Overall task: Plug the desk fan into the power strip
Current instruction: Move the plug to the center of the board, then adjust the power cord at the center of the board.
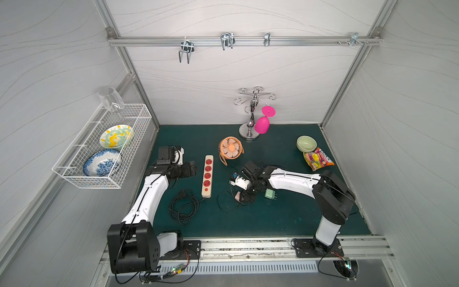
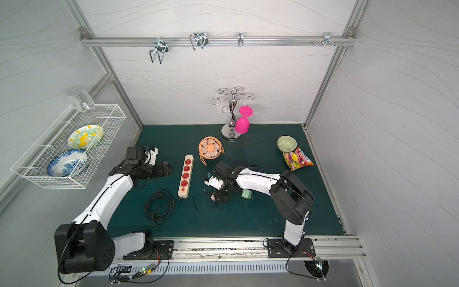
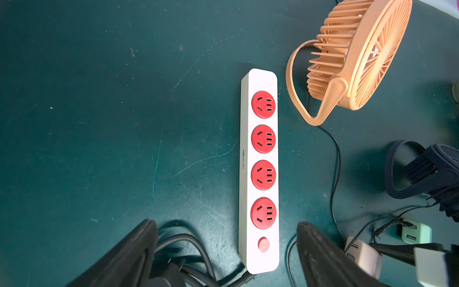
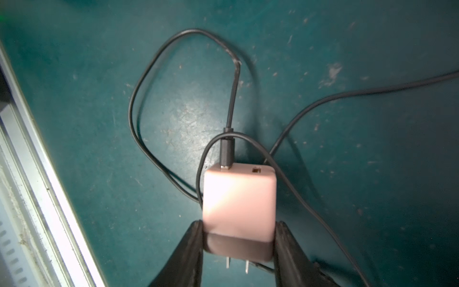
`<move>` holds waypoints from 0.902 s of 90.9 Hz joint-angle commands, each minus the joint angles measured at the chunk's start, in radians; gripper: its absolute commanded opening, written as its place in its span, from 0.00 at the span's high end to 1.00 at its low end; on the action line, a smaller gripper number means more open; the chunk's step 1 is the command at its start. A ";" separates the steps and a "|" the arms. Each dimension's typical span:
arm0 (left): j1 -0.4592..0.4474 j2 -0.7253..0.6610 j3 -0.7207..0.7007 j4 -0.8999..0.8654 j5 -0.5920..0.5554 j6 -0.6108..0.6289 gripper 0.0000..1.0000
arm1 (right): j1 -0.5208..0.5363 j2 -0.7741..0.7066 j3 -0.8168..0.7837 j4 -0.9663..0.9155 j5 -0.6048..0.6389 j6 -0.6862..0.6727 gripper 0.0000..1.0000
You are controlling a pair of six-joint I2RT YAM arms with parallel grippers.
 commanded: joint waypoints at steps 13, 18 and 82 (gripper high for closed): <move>0.006 -0.008 0.011 0.026 0.012 0.017 0.08 | 0.010 -0.040 0.013 -0.054 0.014 -0.038 0.40; 0.005 -0.006 0.006 0.029 0.030 0.010 0.08 | -0.005 -0.065 0.012 -0.063 0.012 -0.054 0.39; 0.005 -0.009 0.005 0.030 0.010 0.011 0.08 | -0.082 0.058 0.064 -0.021 0.152 -0.218 0.47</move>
